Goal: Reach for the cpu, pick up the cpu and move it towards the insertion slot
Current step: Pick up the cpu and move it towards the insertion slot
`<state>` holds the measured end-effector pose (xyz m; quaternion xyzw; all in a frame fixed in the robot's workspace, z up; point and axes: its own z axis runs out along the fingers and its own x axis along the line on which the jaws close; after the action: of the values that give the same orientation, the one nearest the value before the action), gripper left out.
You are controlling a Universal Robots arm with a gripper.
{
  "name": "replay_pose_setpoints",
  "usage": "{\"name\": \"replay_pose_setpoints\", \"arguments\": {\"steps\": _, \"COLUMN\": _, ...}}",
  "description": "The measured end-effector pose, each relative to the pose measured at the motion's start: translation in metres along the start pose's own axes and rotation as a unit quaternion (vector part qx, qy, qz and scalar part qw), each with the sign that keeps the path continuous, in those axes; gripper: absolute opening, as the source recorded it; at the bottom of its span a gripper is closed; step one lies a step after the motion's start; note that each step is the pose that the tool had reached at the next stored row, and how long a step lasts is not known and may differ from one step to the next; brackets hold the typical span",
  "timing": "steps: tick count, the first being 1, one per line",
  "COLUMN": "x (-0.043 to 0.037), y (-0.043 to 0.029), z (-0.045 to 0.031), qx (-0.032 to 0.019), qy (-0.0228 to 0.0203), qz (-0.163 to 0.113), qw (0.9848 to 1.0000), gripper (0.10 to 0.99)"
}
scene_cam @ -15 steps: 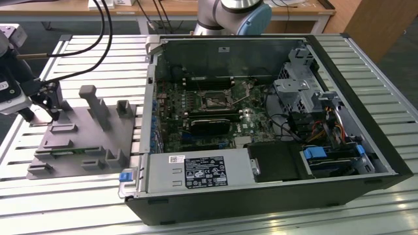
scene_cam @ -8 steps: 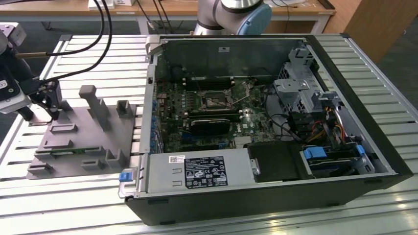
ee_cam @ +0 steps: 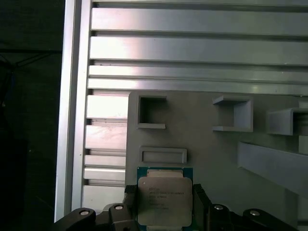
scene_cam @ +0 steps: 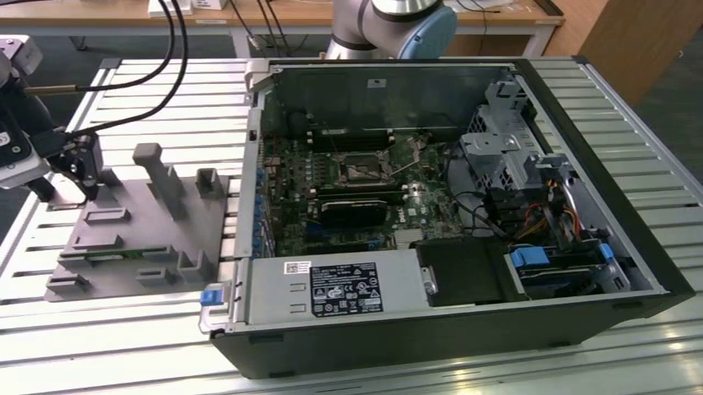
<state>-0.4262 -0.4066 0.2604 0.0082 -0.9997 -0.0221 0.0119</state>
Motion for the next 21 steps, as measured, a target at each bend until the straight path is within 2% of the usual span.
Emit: {"name": "replay_pose_setpoints", "arguments": {"steps": 21, "x": 0.0002, "y": 0.0007, "z": -0.0080, "qx": 0.0000, "qy": 0.0000, "qz": 0.000, "qw": 1.0000, "gripper": 0.545}}
